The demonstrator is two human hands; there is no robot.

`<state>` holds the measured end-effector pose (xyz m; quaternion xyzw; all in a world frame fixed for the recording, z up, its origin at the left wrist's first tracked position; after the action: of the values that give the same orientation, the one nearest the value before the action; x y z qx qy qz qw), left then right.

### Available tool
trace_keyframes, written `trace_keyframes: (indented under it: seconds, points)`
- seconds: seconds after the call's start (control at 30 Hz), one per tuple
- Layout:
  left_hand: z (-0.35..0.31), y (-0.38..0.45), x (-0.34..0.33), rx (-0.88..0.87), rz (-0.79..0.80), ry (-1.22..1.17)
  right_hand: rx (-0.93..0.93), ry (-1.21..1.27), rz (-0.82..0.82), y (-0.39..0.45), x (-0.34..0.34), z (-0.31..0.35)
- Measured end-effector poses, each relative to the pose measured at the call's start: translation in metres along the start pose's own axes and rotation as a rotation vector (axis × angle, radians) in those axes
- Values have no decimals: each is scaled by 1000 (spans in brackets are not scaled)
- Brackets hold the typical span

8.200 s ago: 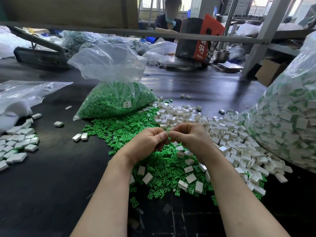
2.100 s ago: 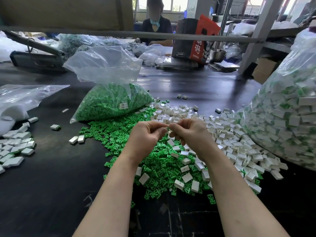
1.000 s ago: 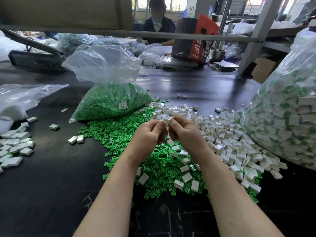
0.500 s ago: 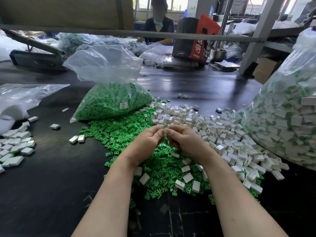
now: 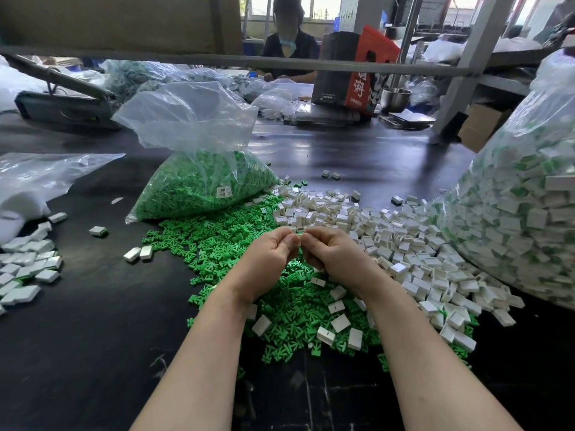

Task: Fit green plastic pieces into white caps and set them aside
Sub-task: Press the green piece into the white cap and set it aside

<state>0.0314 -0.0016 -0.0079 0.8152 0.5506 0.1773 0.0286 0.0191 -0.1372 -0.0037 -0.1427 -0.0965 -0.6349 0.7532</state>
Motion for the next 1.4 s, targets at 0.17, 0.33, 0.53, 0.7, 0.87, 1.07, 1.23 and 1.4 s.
trace_keyframes:
  seconds: [0.17, 0.33, 0.53, 0.7, 0.87, 1.07, 1.23, 1.4]
  points:
    - [-4, 0, 1, -9, -13, -42, 28, 34, 25, -1, 1, 1]
    - [-8, -2, 10, -47, -23, 42, 49, 123, 18, -3, 4, 1]
    - [-12, -3, 14, -71, -94, -10, 26, 187, -25, -4, 5, 4]
    - [-21, -3, 9, -116, -159, -13, -140, 129, -14, -5, 0, 4]
    - [-25, -2, 5, -146, -205, -3, -160, 209, 63, -1, -5, 1]
    - [-24, 0, 6, -134, -214, -19, -182, 526, 158, 1, -8, -3]
    - [-25, 0, 6, -135, -212, -33, -198, 563, 183, 1, -9, -1]
    - [-22, 0, 4, -90, -204, -52, -196, 588, 184, 0, -8, -1]
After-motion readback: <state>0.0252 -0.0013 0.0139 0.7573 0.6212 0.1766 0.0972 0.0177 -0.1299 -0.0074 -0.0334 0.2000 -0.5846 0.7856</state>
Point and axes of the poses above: each hand's wrist, its own y-axis towards the middle knuckle, its own x-axis out of the back of the hand, z = x × y, the point moved 3 cm from there along y, towards the middle knuckle, and after that the axes turned 10 degrees about -x, right-handed, at the moved point
